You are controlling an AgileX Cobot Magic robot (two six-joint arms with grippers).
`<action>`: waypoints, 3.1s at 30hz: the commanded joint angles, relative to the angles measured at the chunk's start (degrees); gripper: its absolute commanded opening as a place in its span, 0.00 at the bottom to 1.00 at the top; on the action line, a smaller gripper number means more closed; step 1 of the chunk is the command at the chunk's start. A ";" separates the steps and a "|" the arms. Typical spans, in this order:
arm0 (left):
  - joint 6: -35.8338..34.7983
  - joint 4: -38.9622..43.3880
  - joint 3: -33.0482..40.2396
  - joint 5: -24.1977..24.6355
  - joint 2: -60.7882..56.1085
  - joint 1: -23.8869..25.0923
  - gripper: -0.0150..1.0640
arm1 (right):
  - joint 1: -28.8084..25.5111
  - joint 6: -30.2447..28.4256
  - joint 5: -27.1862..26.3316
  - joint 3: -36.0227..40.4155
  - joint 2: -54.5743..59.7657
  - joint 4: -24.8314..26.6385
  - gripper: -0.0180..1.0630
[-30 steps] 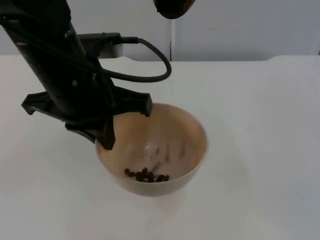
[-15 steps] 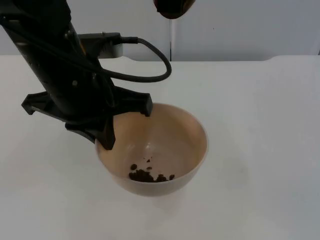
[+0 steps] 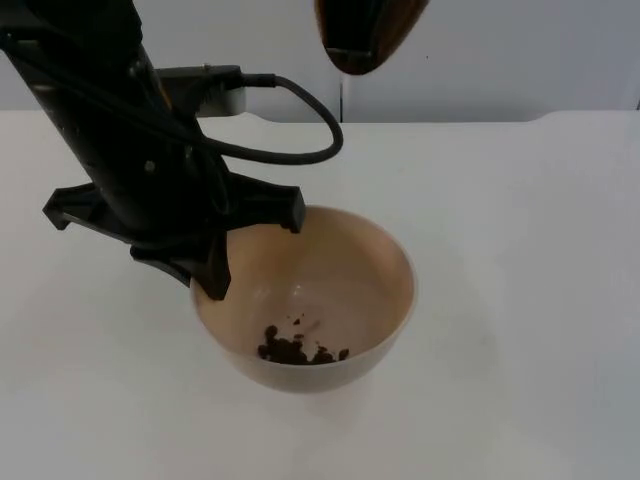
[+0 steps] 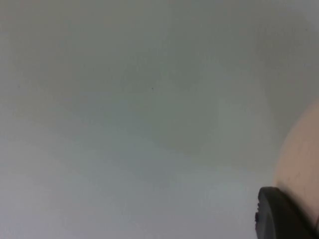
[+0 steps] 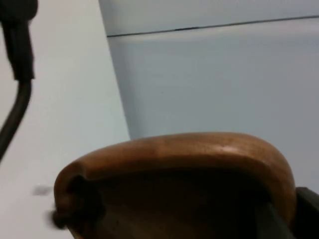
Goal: Pick up the bowl with the left hand and pour the coffee beans from the cup into the bowl with the right hand.
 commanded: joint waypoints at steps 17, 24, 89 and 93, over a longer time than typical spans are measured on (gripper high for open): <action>-0.34 -0.90 0.15 -0.61 -0.18 -0.10 0.01 | -3.67 1.67 -0.10 -4.79 -0.69 10.67 0.02; -0.34 -0.89 0.15 -0.72 -0.18 -0.10 0.01 | -4.99 0.21 -0.10 -4.79 -0.69 15.47 0.02; 0.86 5.66 0.15 -9.76 7.71 -0.10 0.01 | -44.09 -6.81 -10.77 7.39 -0.58 67.18 0.02; 0.86 5.66 0.15 -12.47 9.62 -0.10 0.01 | -44.23 -5.81 -17.25 13.17 -0.58 66.93 0.02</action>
